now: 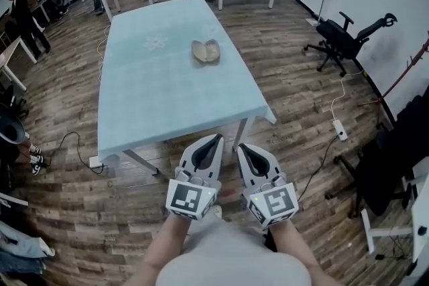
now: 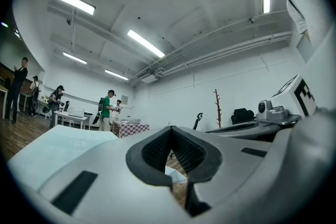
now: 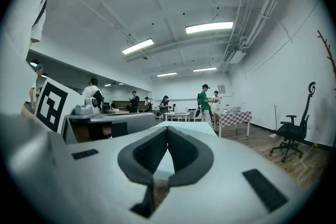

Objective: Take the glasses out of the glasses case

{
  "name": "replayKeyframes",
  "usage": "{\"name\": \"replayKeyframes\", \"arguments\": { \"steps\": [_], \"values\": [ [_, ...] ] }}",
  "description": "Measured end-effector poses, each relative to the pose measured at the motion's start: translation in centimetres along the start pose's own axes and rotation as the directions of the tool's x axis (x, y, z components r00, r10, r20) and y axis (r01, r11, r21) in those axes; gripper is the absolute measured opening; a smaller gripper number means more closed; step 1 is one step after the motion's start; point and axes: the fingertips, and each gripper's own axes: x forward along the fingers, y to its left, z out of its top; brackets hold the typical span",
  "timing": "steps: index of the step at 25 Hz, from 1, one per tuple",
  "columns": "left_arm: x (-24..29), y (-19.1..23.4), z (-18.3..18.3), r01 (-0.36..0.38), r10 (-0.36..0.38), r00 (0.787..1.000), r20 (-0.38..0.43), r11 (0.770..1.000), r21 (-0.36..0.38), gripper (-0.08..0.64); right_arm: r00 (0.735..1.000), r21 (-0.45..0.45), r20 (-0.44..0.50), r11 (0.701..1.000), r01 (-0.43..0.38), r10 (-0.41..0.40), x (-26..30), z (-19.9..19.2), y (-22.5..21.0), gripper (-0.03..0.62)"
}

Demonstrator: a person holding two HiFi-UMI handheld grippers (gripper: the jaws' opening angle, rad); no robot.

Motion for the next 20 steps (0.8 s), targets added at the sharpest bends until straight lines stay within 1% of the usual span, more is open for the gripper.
{"name": "replayKeyframes", "arguments": {
  "steps": [4,10,20],
  "values": [
    [1.4,1.2,0.3,-0.003,0.003,1.000,0.014,1.000,0.003,0.008,1.000,-0.005,0.005,1.000,-0.002,0.002,1.4,0.4,-0.6,0.008],
    [2.6,2.0,0.0,0.001,-0.001,1.000,0.009,1.000,0.002,0.008,1.000,-0.005,0.001,1.000,-0.004,0.004,2.9,0.1,-1.3,0.008],
    [3.6,3.3,-0.4,0.005,-0.005,1.000,-0.005,1.000,0.016,0.008,1.000,0.027,0.016,1.000,0.007,-0.008,4.5,-0.1,-2.0,0.008]
  ]
}}
